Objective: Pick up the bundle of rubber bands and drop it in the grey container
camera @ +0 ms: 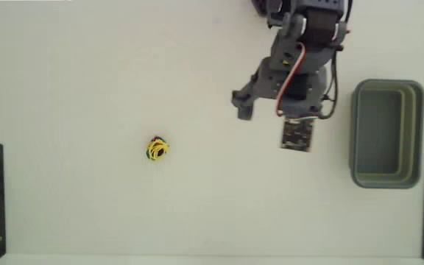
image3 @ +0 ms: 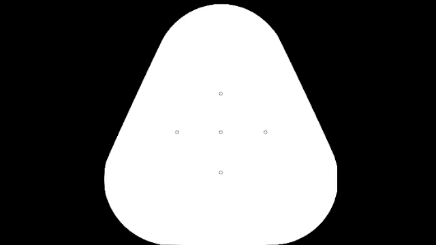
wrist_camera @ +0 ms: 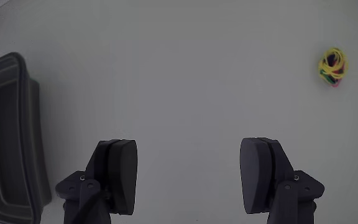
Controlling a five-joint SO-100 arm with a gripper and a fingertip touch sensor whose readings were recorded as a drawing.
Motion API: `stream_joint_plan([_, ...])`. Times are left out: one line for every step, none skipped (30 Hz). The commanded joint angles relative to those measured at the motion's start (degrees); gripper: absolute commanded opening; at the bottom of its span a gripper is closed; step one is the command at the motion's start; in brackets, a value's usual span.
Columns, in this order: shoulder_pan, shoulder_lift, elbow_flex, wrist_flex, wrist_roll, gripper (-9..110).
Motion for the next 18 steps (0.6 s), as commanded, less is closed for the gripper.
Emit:
stream_joint_plan([3.01,2.02,0.30,1.10,0.26,110])
stream_joint_plan([3.50,2.02,0.30,1.10,0.26,110])
stream_joint_plan([4.24,2.02,0.30,1.10,0.26,110])
stream_joint_plan([4.98,2.02,0.30,1.10,0.26,110])
stream_joint_plan([5.47,2.02,0.30,1.10,0.26,110])
stream_joint_plan([6.21,2.02,0.30,1.10,0.26,110])
stream_joint_plan([6.71,2.02,0.30,1.10,0.26,110])
stream_joint_plan([7.45,2.02,0.30,1.10,0.26,110])
stream_joint_plan([8.18,2.02,0.30,1.10,0.26,110])
stream_joint_plan([8.68,2.02,0.30,1.10,0.26,110])
stream_joint_plan([9.42,2.02,0.30,1.10,0.26,110])
stream_joint_plan([10.16,2.02,0.30,1.10,0.26,110])
stream_joint_plan([10.66,2.02,0.30,1.10,0.26,110])
stream_joint_plan([11.40,2.02,0.30,1.10,0.26,110])
stream_joint_plan([12.15,2.02,0.30,1.10,0.26,110])
stream_joint_plan([12.64,2.02,0.30,1.10,0.26,110])
stream_joint_plan([13.39,2.02,0.30,1.10,0.26,110])
stream_joint_plan([14.13,2.02,0.30,1.10,0.26,110])
